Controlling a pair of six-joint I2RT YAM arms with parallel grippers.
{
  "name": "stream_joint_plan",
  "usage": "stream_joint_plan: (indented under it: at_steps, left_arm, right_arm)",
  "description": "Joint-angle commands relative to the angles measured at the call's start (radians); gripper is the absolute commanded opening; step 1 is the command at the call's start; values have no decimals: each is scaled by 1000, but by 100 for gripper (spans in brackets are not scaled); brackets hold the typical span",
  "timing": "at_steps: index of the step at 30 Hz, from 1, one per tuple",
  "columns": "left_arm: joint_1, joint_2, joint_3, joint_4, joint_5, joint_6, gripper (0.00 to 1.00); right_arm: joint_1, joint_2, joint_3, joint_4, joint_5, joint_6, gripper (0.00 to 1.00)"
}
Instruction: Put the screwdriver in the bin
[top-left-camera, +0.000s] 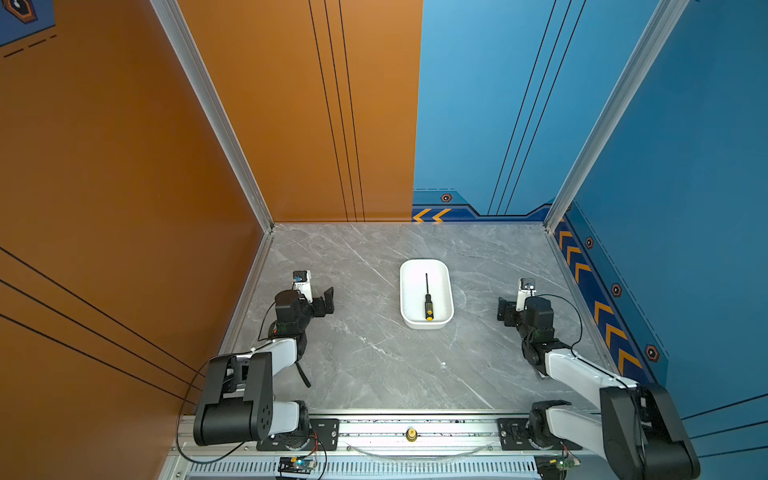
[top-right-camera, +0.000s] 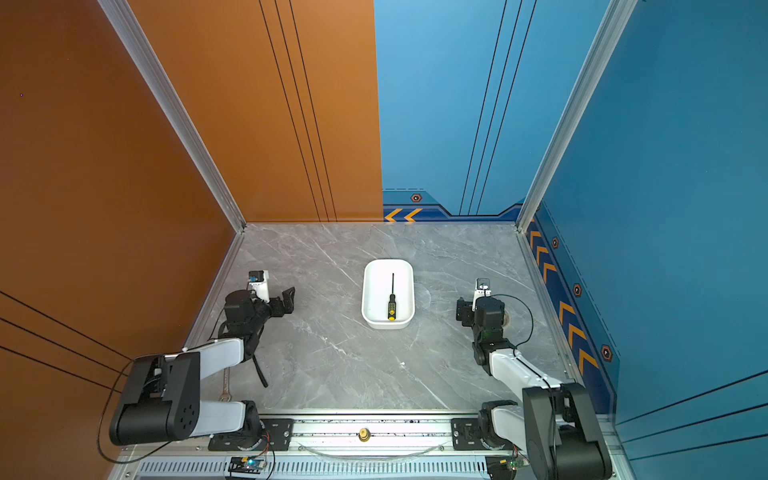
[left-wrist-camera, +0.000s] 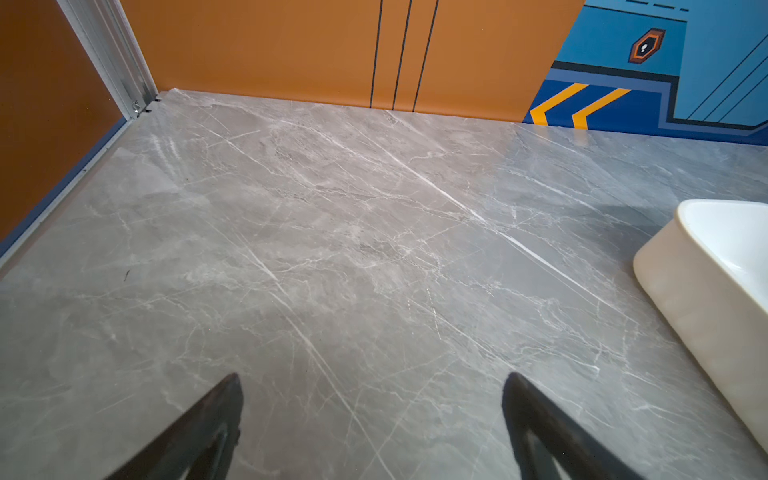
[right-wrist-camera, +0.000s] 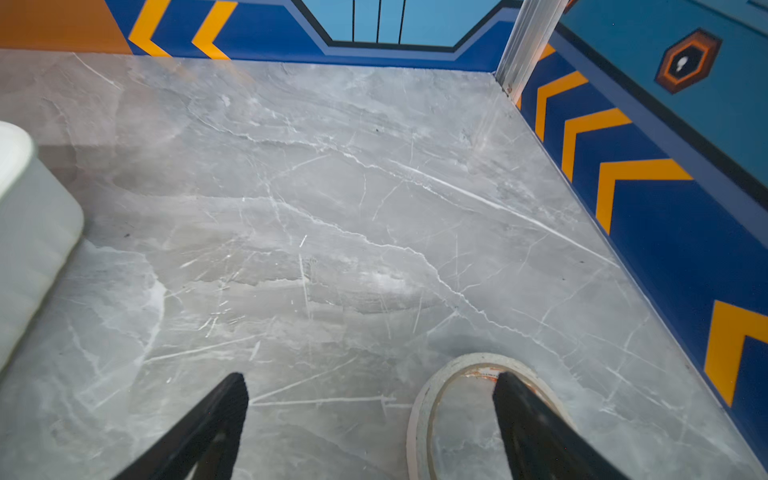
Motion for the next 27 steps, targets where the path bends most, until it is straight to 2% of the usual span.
stream_joint_plan:
  at_steps: [1, 6, 12, 14, 18, 22, 27]
  left_arm:
    - [12, 46, -22, 156, -29, 11, 98]
    - [11, 127, -45, 273, -22, 13, 98]
    - [-12, 159, -46, 281, -34, 41, 98]
    - [-13, 205, -47, 354, -23, 40, 98]
    - [-10, 191, -52, 335, -37, 37, 98]
    - [-15, 192, -31, 300, -34, 45, 98]
    - [-19, 191, -27, 289, -38, 48, 98]
  right_arm:
    - [-8, 58, -8, 256, -38, 12, 90]
    - [-18, 166, -5, 389, -45, -4, 90]
    - [-18, 296, -16, 535, -43, -9, 90]
    - [-18, 319, -16, 561, -45, -10, 90]
    - [-18, 317, -12, 545, -44, -9, 90]
    - [-28, 310, 42, 435, -46, 4, 91]
    - [-67, 313, 61, 394, -97, 39, 94]
